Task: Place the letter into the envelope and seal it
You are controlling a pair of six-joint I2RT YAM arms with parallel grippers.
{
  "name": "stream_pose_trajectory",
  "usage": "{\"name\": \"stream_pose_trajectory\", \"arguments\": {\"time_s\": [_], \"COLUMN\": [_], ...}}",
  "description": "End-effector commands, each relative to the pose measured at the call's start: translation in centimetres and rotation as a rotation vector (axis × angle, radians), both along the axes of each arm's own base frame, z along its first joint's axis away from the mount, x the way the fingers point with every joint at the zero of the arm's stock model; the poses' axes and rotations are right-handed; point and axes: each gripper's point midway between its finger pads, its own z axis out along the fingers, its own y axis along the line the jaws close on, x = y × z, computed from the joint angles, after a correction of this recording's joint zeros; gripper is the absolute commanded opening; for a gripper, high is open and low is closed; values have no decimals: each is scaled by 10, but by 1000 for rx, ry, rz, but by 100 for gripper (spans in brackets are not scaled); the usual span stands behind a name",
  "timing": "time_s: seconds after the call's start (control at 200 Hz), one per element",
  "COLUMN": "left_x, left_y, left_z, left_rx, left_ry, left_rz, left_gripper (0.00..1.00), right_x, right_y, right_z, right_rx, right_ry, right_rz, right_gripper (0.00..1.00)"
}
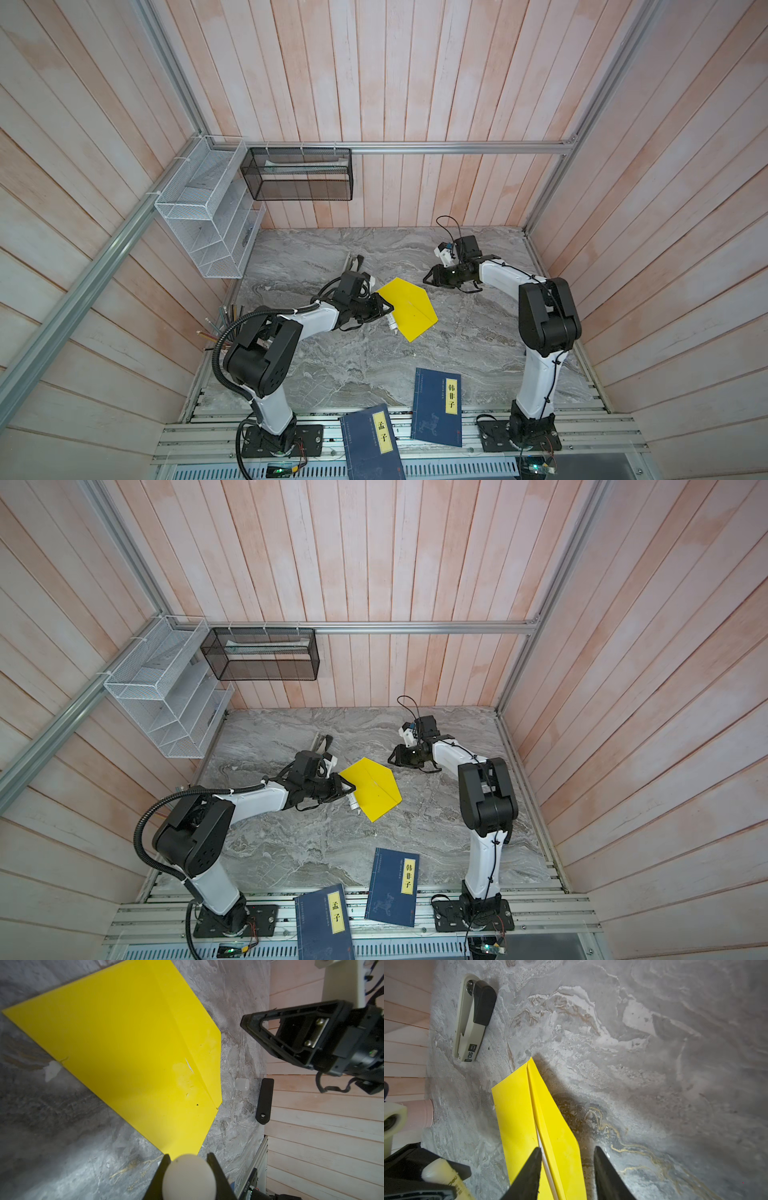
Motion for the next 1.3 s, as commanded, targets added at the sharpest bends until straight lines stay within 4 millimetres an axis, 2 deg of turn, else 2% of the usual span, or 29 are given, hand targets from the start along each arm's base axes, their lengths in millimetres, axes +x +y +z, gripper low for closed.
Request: {"name": "stream_pose_trajectory", "arguments": {"time_s": [0.0, 0.285, 0.46, 0.59, 0.83, 1.045, 1.296], "left_x": [13, 17, 16, 16, 19, 21, 23], "left_y": [-12, -11, -10, -8, -4, -1, -7], "left_z": [17, 16, 17, 13, 3, -4, -13], "left_rx": [-41, -33, -32, -26, -9, 14, 5], "left_ry": [-55, -59, -61, -54, -52, -42, -12], "left_rz": [-22, -26, -26, -27, -25, -28, -55], "left_gripper": [0, 0, 0, 0, 0, 0, 0], "right_x": [-10, -19, -25, -31, -47, -55, -72], "right_y": [12, 13, 11, 13, 11, 0, -13], "right_z": [-10, -35, -43, -38, -34, -16, -6], "right_rx": [7, -26, -38, -11, 1, -11, -81], "right_ry": [41, 89, 116, 109, 106, 42, -25], "right_rz": [62, 67, 66, 66, 44, -15, -73], "right_gripper": [44, 43, 36, 28, 0, 0, 0]}}
